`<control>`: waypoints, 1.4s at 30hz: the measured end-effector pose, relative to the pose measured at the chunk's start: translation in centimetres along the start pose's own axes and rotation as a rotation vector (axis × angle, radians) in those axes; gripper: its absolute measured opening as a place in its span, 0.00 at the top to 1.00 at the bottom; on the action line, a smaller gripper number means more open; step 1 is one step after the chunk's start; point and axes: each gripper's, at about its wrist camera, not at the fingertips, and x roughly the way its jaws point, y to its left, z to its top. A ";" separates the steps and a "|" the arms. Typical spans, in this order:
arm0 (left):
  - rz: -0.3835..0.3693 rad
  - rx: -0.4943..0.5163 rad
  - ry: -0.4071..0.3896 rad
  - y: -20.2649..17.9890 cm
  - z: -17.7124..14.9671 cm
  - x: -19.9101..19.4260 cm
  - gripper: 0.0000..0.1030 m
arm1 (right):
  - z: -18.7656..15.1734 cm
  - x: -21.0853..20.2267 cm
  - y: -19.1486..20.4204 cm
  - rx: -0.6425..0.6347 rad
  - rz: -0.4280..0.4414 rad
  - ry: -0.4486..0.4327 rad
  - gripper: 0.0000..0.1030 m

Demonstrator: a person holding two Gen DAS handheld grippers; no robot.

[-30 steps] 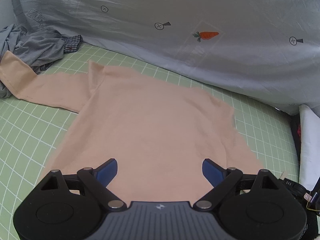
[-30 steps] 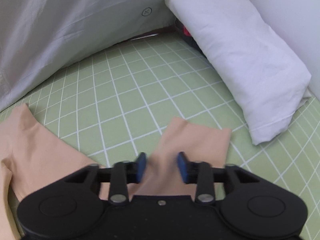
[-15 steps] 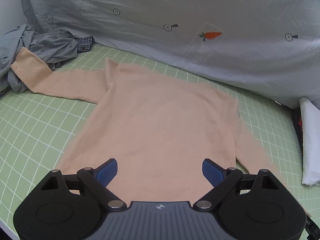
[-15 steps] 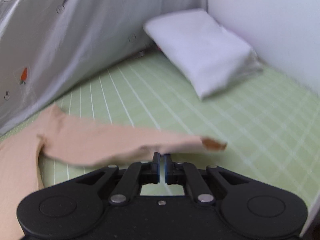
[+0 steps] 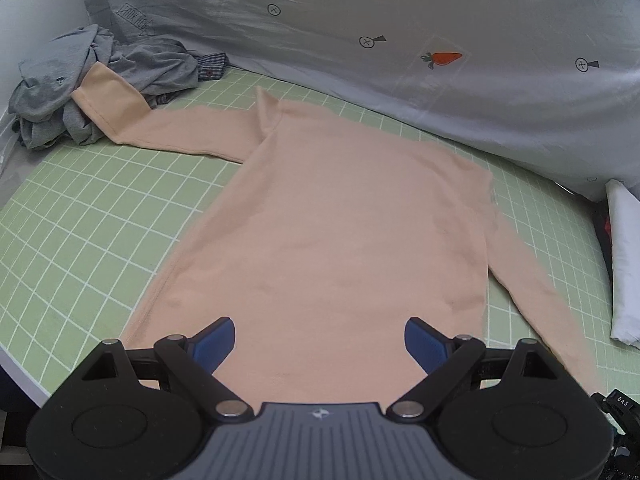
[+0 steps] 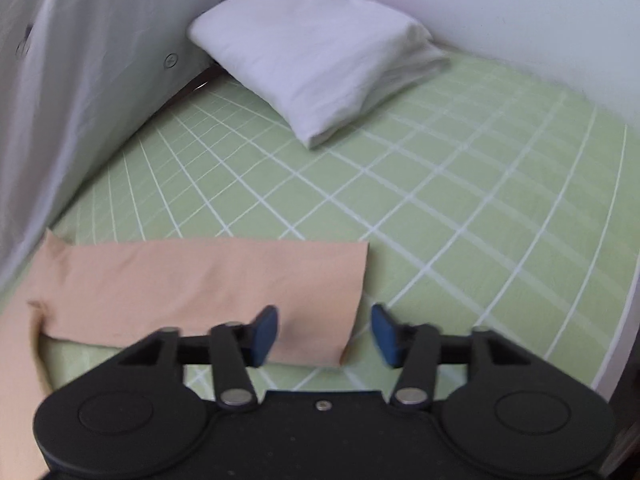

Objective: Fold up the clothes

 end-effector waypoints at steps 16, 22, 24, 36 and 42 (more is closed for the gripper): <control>0.047 -0.072 0.021 6.9 -0.7 -1.4 0.11 | -4.0 -3.6 6.0 -0.207 0.202 0.036 0.30; 0.011 -0.072 0.006 10.1 0.2 -1.7 0.11 | -9.8 -5.3 12.6 -0.360 0.414 0.201 0.50; -0.002 -0.070 0.009 11.3 0.6 -1.6 0.11 | -11.1 -5.7 13.9 -0.410 0.399 0.243 0.64; -0.031 -0.101 0.001 19.4 4.6 -0.1 0.11 | -14.0 -8.5 14.9 -0.391 0.053 0.168 0.76; 0.003 -0.141 -0.022 24.7 7.3 0.8 0.11 | -15.7 -9.3 20.1 -0.416 0.025 0.062 0.05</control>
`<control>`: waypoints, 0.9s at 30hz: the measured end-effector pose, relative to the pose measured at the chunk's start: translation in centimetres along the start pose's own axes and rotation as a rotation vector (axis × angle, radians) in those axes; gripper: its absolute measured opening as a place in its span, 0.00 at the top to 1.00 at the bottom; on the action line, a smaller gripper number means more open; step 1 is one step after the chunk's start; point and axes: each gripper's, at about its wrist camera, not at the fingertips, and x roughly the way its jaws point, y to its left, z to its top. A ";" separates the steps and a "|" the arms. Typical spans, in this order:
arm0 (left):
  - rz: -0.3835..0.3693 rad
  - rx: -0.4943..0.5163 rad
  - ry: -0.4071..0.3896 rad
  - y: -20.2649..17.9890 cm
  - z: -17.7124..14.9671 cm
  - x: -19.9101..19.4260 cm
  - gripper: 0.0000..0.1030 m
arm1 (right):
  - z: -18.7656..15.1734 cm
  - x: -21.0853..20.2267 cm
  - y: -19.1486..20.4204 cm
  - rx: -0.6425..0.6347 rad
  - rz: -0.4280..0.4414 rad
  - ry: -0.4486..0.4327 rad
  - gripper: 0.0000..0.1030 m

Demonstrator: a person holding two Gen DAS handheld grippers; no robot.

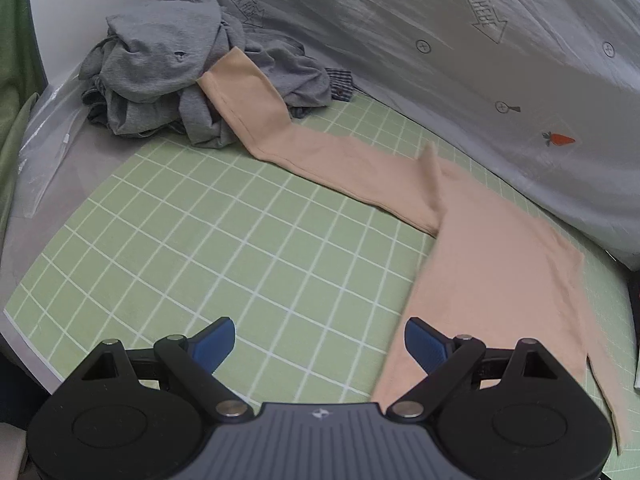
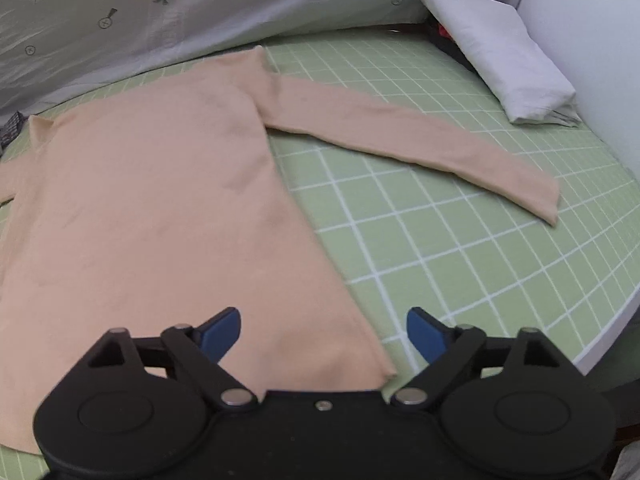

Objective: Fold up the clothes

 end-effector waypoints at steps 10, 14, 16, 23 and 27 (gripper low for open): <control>0.070 -0.002 -0.078 6.6 7.9 3.5 0.11 | 3.0 4.4 11.7 -0.081 0.071 0.023 0.00; 0.084 0.022 -0.116 7.9 11.9 6.1 0.11 | 4.8 6.8 13.9 -0.112 0.047 0.065 0.00; 0.079 0.012 -0.118 8.5 13.9 7.8 0.11 | 5.8 7.6 14.1 -0.085 0.064 0.085 0.00; 0.070 -0.008 -0.137 10.2 19.4 13.8 0.27 | 6.9 8.7 14.4 -0.039 0.049 0.094 0.00; 0.098 -0.037 -0.148 10.8 21.1 15.9 0.44 | 6.9 8.8 14.8 -0.013 0.032 0.078 0.00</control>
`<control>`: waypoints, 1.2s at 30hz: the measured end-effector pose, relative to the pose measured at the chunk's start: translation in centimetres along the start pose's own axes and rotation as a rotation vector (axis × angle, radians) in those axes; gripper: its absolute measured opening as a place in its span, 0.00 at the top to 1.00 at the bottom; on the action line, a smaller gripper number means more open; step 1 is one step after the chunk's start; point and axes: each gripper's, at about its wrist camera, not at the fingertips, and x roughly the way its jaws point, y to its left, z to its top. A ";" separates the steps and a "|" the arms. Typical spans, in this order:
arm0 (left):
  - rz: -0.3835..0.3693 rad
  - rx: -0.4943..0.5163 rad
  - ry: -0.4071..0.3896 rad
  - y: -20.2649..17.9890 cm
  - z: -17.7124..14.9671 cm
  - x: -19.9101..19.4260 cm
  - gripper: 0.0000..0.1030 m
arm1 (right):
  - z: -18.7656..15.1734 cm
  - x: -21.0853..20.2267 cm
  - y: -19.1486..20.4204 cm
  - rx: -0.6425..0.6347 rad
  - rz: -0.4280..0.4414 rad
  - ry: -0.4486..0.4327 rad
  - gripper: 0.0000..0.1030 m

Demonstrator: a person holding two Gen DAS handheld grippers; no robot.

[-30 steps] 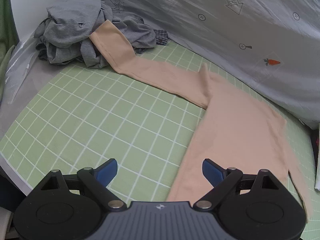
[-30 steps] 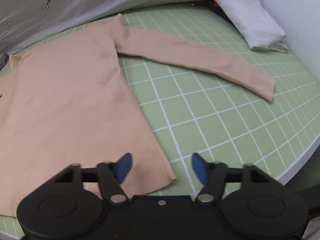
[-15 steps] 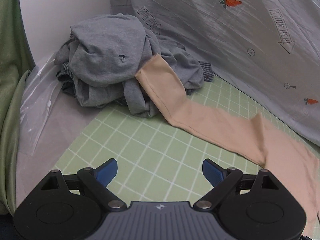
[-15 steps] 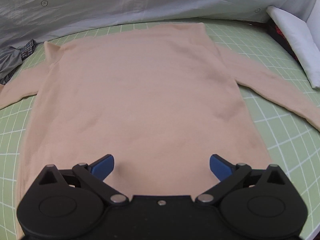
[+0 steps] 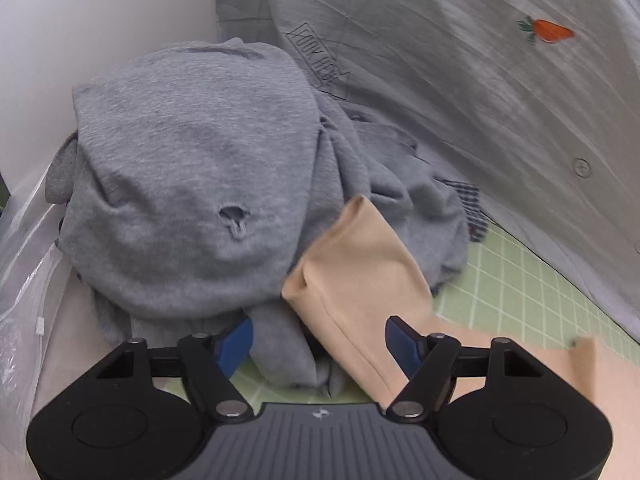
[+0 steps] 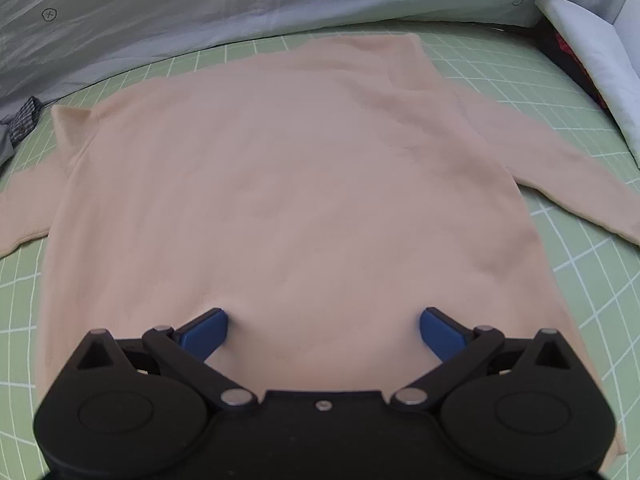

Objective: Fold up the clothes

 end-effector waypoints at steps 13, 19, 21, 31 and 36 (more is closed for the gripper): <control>0.013 -0.028 -0.065 1.5 -1.6 -5.6 0.97 | -0.6 0.1 -0.3 -0.007 0.003 -0.059 0.00; 0.056 -0.077 -0.051 3.0 -5.8 -9.7 0.97 | -1.1 0.0 -0.5 -0.022 0.013 -0.090 0.00; 0.069 -0.113 -0.018 3.8 -7.4 -10.3 0.97 | -1.2 -0.1 -0.5 -0.026 0.016 -0.097 0.00; 0.081 -0.249 0.175 6.7 -15.7 -10.6 0.97 | -1.5 -0.1 -0.7 -0.046 0.028 -0.128 0.00; 0.070 -0.264 0.214 6.8 -17.1 -10.6 0.97 | -1.7 -0.1 -0.7 -0.054 0.035 -0.141 0.00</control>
